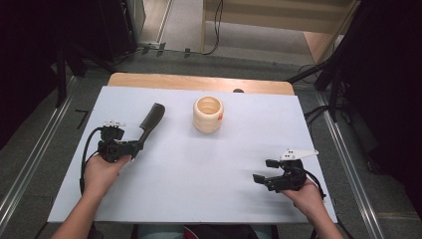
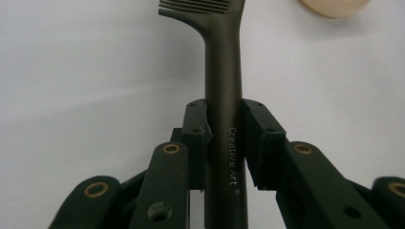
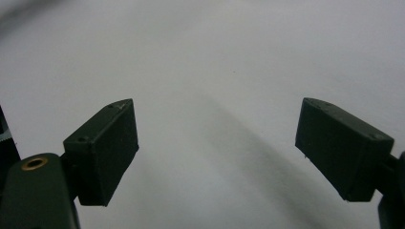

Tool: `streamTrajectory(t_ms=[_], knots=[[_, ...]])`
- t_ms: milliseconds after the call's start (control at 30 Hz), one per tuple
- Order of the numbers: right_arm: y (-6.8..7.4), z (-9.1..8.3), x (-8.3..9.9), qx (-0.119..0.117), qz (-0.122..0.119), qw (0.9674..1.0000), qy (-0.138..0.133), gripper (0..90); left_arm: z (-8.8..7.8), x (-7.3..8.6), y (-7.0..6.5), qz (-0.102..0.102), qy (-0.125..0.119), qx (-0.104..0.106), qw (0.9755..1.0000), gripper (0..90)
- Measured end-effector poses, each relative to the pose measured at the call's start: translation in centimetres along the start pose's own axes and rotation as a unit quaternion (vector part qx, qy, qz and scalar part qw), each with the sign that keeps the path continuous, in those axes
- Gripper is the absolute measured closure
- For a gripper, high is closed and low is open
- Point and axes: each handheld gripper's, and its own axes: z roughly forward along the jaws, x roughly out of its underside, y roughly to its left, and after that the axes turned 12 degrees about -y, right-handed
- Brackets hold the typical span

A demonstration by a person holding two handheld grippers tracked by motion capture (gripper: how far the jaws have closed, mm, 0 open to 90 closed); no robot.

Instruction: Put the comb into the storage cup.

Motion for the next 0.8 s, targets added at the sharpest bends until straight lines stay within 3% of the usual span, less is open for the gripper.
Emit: streamTrajectory(t_ms=[267,800], knots=[[0.0,0.01,0.02,-0.001,-0.001,1.0,0.0,12.7,-0.4,-0.26,-0.16,-0.017,-0.01,0.041,0.999,73.2],[-0.02,0.01,0.06,-0.003,0.001,1.0,0.0,12.7,-0.99,-0.7,-0.81,-0.03,-0.029,0.089,0.9951,73.2]])
